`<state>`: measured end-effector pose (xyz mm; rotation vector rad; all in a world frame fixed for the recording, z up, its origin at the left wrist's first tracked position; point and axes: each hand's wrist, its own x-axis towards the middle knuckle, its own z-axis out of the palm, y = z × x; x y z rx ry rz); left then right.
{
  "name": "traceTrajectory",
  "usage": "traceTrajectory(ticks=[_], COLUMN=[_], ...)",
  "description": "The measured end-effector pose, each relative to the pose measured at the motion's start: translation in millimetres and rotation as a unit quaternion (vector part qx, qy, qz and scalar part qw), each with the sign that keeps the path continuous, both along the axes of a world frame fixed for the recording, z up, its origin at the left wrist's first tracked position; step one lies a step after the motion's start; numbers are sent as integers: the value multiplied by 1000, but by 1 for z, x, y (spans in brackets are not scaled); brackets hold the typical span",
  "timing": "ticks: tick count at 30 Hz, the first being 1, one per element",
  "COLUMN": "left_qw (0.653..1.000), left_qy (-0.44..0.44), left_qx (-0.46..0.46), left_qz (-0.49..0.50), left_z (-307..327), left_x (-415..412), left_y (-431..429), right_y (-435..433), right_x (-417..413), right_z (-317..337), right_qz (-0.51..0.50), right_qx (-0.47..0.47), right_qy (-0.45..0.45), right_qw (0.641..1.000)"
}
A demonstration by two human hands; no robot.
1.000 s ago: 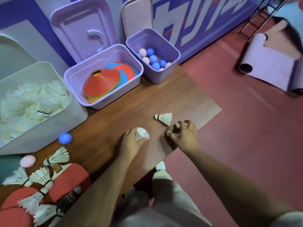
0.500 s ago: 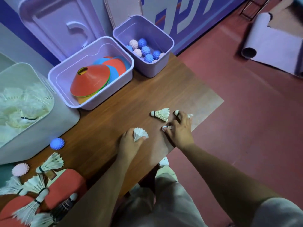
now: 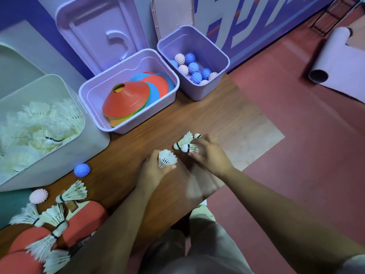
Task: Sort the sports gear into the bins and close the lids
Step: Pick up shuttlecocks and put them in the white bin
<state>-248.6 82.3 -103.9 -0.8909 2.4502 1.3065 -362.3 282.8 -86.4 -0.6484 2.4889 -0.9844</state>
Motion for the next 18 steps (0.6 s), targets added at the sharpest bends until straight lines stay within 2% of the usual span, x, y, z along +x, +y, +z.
traceTrajectory(ticks=[4,8,10,14,16,18], left_qw=[998,990,989,988,986,984], left_qy=[30,44,43,44,48,50], left_qx=[48,62,58,123,150,174], left_qz=[-40,-119,-131,-87,-59,-11], left_z=[16,25,27,29,28,28], left_x=[-6,-16,-18,-18,-17,-17], left_y=[-8,-2,4,15,20,21], right_y=[-7,-15,-20,-27,-20,-8], right_x=[-5,3,12,21,13,-3], right_z=[28,34,37,43,42,34], right_qz=[43,113,125,50,-14,-103], right_qx=[-31,0,-9,-120,-159,-114], right_qy=[-91,-80,-104,-245,-223,-114], right_qw=[994,990,987,961,962,982])
